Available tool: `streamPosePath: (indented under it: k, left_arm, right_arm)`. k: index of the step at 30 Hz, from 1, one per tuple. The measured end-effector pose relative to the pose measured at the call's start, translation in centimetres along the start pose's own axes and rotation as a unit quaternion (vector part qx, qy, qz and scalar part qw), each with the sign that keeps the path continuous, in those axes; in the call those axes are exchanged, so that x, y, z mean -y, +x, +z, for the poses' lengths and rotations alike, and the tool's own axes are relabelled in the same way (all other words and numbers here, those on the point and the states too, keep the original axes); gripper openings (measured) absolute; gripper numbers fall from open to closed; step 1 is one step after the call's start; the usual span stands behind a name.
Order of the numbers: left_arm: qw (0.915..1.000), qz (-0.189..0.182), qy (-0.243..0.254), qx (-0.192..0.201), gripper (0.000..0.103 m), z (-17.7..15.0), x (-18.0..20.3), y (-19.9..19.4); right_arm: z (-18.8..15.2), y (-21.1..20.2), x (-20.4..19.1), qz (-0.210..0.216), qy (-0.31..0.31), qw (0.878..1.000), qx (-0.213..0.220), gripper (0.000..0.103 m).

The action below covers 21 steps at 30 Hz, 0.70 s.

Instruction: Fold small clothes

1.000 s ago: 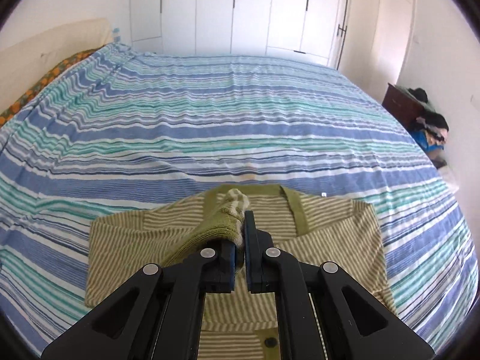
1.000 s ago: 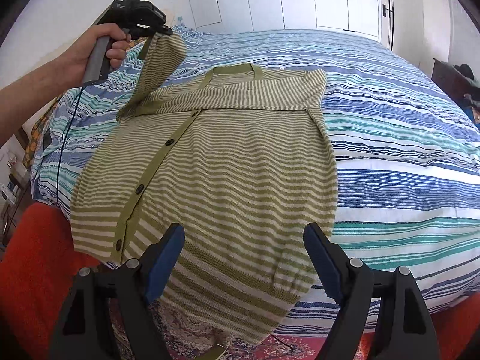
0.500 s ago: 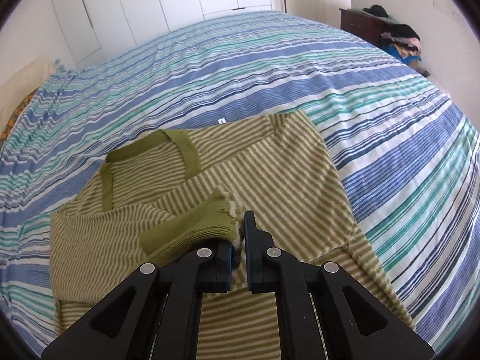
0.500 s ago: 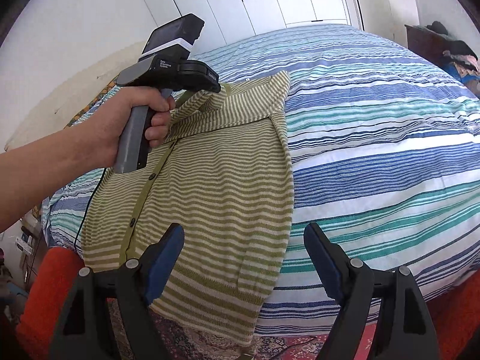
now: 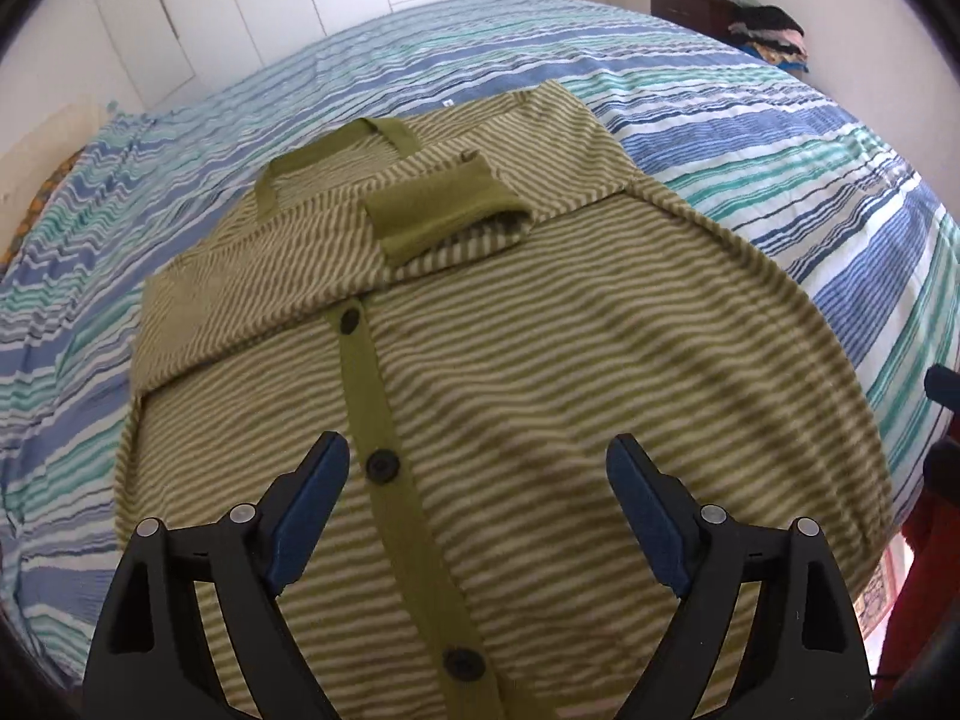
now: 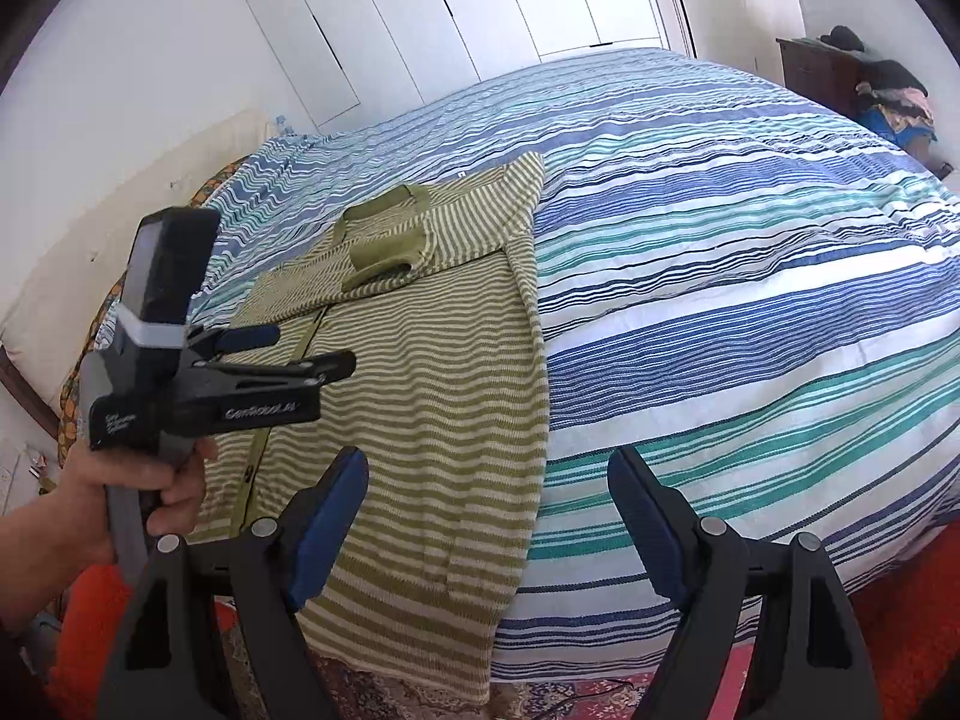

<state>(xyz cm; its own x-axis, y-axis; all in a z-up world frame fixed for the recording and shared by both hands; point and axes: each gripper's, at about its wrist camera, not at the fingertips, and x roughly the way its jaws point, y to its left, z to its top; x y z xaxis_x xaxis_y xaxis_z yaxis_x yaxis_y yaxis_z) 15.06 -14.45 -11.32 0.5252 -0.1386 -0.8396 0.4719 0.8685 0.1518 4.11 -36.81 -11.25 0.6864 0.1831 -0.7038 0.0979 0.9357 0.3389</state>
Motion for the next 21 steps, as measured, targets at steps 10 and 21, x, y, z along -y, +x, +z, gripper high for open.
streamPosePath:
  k: [10,21]
  left_arm:
    - [0.9854,0.073,-0.152,0.022,0.093,-10.5,-8.2,-2.6]
    - [0.9760,0.073,-0.204,0.018,0.093,-12.8,-11.7,-2.6]
  right_arm:
    - [11.4,6.6,-9.2,0.068,-0.133,0.987,-0.061,0.082]
    - [14.7,23.2,-14.3,-0.012,-0.285,0.945,-0.158,0.002]
